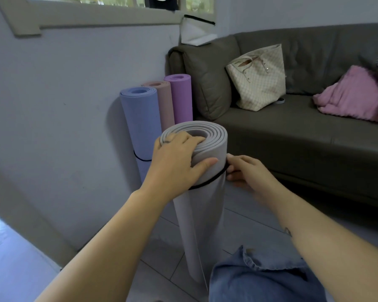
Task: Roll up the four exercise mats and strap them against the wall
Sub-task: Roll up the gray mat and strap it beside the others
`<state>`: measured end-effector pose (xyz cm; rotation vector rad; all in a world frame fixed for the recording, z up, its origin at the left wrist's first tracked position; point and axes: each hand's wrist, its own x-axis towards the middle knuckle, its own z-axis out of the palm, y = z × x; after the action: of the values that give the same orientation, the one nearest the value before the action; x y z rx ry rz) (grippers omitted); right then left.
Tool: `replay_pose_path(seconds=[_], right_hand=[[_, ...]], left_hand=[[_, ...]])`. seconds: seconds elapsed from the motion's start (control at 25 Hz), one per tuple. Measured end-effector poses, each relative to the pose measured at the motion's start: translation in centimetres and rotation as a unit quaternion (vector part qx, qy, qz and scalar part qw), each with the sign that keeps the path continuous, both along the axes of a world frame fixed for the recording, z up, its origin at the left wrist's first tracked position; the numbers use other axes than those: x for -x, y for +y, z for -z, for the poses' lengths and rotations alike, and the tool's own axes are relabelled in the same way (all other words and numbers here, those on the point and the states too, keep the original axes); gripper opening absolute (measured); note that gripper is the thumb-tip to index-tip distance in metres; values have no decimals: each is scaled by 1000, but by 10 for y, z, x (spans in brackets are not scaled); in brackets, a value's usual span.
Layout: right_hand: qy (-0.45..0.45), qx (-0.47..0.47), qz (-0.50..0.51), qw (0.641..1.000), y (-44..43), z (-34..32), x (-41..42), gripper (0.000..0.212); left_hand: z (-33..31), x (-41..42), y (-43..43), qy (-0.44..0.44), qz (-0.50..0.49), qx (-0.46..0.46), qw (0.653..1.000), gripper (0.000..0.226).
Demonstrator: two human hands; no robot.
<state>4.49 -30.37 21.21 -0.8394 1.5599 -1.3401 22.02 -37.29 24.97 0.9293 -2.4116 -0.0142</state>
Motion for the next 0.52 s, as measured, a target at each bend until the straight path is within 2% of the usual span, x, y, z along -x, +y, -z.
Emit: replay_pose_path(seconds=[0.08, 0.12, 0.24, 0.32, 0.4, 0.52], right_hand=[[-126, -30, -29, 991, -5, -11, 0, 18], [-150, -47, -51, 986, -6, -14, 2, 17], [-149, -101, -116, 977, -7, -16, 9, 20], [-154, -119, -124, 973, -9, -18, 9, 10], [-120, -128, -107, 979, -12, -24, 4, 6], [59, -129, -75, 987, -16, -27, -4, 12]], left_hand=[[2, -1, -2, 12, -3, 6, 1000, 66], [4, -4, -5, 21, 1, 10, 1000, 67], [8, -14, -10, 49, 19, 16, 999, 63], [11, -17, -6, 57, 24, 26, 998, 61], [12, -19, -3, 54, 31, 24, 998, 59], [12, -24, -2, 57, 41, 22, 997, 58]])
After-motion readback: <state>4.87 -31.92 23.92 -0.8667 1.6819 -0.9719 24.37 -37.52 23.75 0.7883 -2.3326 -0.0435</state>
